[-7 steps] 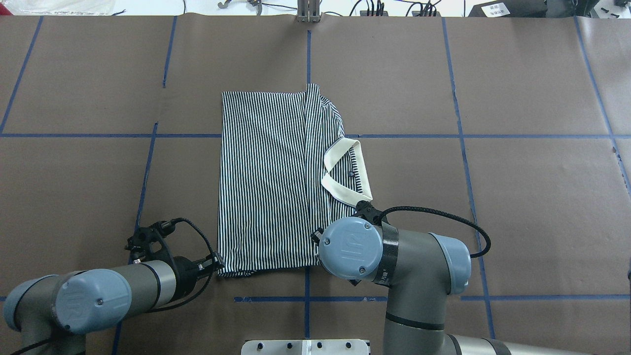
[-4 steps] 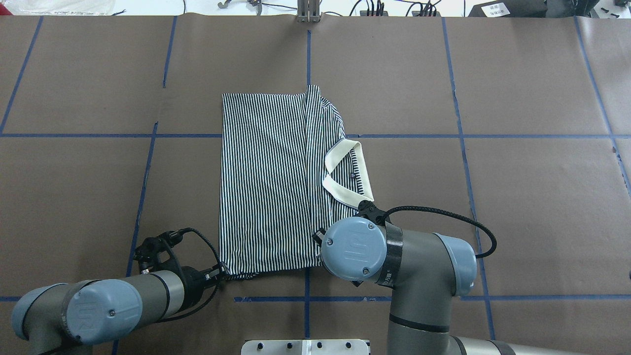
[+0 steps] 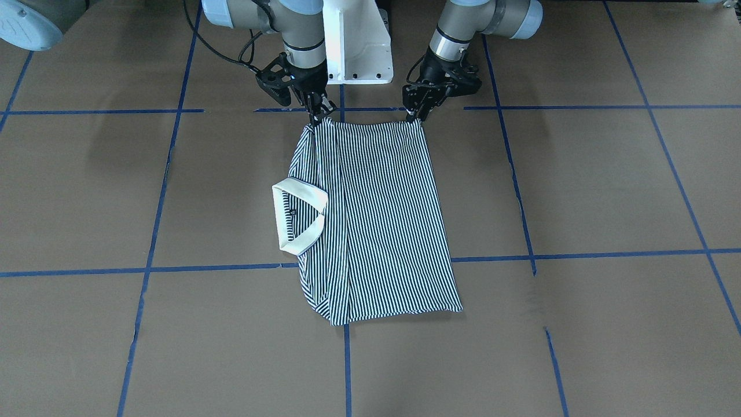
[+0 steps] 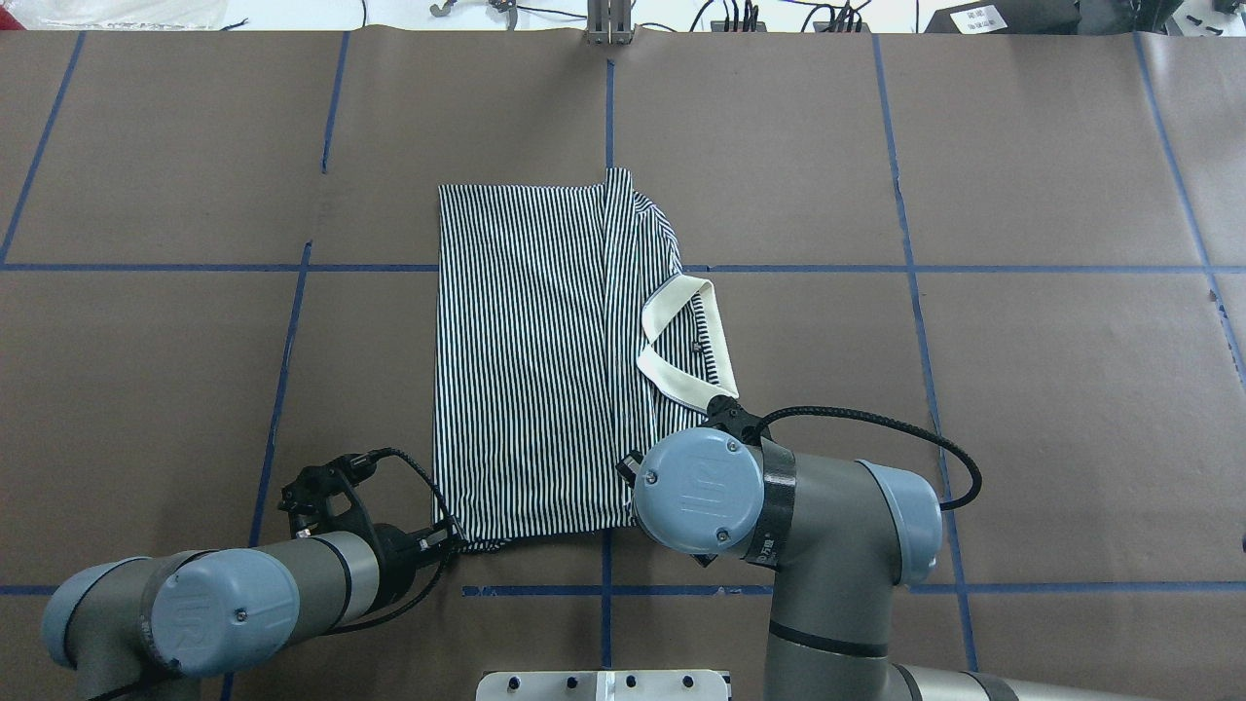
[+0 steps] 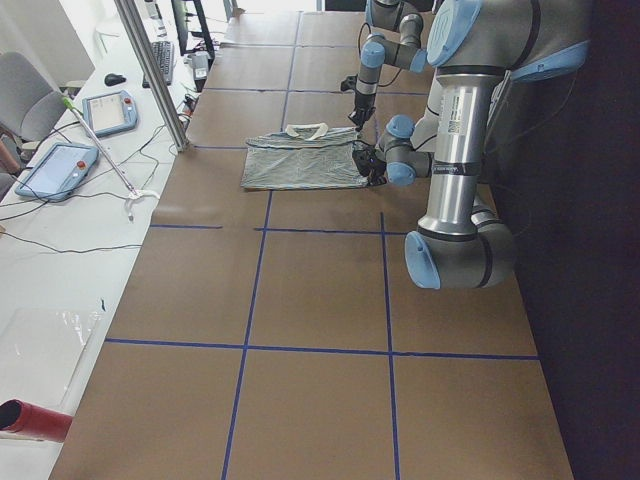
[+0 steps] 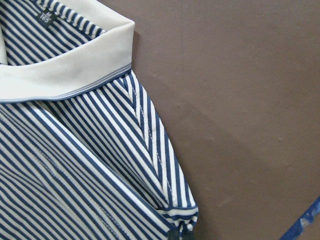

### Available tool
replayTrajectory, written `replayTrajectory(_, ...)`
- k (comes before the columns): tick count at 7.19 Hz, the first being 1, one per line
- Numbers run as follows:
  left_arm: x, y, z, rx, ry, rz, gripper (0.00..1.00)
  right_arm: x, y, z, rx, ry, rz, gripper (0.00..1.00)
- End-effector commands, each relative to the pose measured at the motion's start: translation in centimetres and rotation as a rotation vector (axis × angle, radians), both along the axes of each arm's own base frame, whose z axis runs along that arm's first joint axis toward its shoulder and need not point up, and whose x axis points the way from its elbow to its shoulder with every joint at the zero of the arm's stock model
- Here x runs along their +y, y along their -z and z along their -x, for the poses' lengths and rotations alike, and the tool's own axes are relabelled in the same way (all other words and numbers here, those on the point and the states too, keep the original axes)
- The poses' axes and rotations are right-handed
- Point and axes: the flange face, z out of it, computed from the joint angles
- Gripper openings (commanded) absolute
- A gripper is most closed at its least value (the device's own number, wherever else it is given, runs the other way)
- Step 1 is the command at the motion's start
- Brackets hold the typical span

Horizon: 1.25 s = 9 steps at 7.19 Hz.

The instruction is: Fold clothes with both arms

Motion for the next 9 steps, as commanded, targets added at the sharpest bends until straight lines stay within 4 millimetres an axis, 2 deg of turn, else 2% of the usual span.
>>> replayTrajectory(1, -0.1, -0.6, 0.0, -0.028, 0.002, 0.004, 0.44, 0.0, 0.1, 0.0, -0.002, 0.001, 0.0, 0.0)
replayTrajectory(3, 0.0, -0.7, -0.1, -0.075, -0.001, 0.011, 0.44, 0.0, 0.1, 0.0, -0.002, 0.001, 0.0, 0.0)
replayTrajectory(4, 0.1, -0.6, -0.2, -0.073, -0.003, 0.013, 0.36, 0.0, 0.2, 0.0, -0.003, 0.001, 0.0, 0.0)
replayTrajectory(5, 0.1, -0.4, -0.2, -0.07, -0.003, 0.012, 0.15, 0.0, 0.1, 0.0, -0.002, 0.001, 0.0, 0.0)
replayTrajectory(6, 0.1, 0.1, -0.5, -0.061, -0.003, 0.011, 0.0, 0.0, 0.1, 0.0, -0.002, 0.001, 0.0, 0.0)
replayTrajectory(7, 0.1, 0.5, -0.4, -0.054, -0.003, 0.01, 0.0, 0.0, 0.2, 0.0, -0.005, 0.001, -0.001, 0.0)
replayTrajectory(9, -0.1, 2.5, 0.7, -0.012, 0.002, 0.002, 0.0, 0.0, 0.1, -0.3, -0.006, -0.001, -0.001, 0.0)
